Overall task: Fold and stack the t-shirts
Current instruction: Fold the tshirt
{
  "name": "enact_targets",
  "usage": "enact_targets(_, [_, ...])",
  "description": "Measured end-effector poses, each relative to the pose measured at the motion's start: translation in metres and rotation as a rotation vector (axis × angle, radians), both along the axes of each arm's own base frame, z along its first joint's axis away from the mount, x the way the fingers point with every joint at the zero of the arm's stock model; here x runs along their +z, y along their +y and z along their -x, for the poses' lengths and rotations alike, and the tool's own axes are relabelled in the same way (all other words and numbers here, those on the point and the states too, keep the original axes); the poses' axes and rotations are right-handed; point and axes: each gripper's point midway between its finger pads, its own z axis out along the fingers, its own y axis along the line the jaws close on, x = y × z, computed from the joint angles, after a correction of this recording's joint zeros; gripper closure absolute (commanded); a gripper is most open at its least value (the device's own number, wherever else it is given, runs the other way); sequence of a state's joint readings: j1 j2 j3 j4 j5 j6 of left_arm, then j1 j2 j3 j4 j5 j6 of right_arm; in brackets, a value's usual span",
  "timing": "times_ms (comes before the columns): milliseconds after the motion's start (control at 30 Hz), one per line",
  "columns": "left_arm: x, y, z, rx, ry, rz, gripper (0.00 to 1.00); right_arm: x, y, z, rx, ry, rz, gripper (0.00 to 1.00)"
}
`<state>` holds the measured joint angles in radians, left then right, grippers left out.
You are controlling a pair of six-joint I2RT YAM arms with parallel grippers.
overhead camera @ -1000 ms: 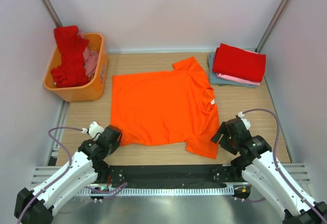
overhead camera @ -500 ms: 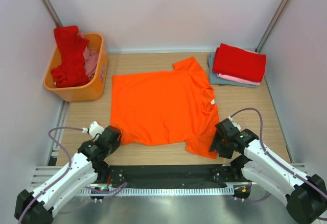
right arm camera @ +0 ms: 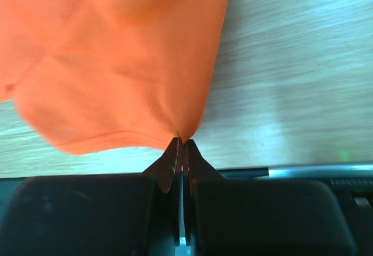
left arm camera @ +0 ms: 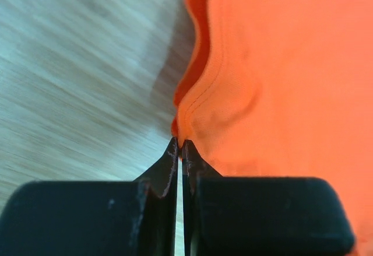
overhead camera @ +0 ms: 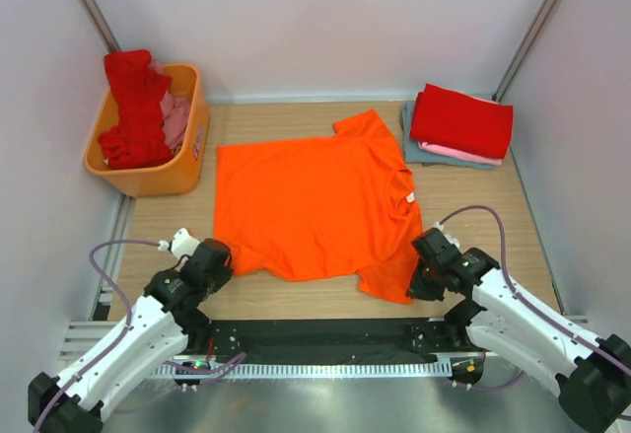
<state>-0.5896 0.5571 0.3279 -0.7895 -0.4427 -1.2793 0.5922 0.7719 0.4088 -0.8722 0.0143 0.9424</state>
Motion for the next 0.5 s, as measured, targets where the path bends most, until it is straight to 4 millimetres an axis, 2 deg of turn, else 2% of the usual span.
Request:
enact_targets(133, [0.041, -0.011, -0.009, -0.022, -0.093, 0.079, 1.00, 0.037, 0.000, -0.017, -0.018, -0.085, 0.003, 0.99])
enact_targets(200, [0.054, -0.016, -0.011, -0.030, -0.129, 0.123, 1.00, 0.059, 0.001, -0.026, -0.029, -0.146, -0.012, 0.98])
enact_targets(300, [0.051, -0.020, -0.005, -0.049, -0.098, 0.139, 1.00, 0.084, -0.002, -0.033, -0.047, -0.212, -0.015, 0.99])
enact_targets(400, [0.047, -0.020, 0.004, -0.064, -0.040, 0.127, 1.00, 0.098, -0.007, -0.036, -0.062, -0.250, -0.008, 0.99])
enact_targets(500, [0.063, -0.019, 0.005, -0.071, -0.035, 0.120, 1.00, 0.105, -0.011, -0.037, -0.068, -0.262, 0.011, 0.99])
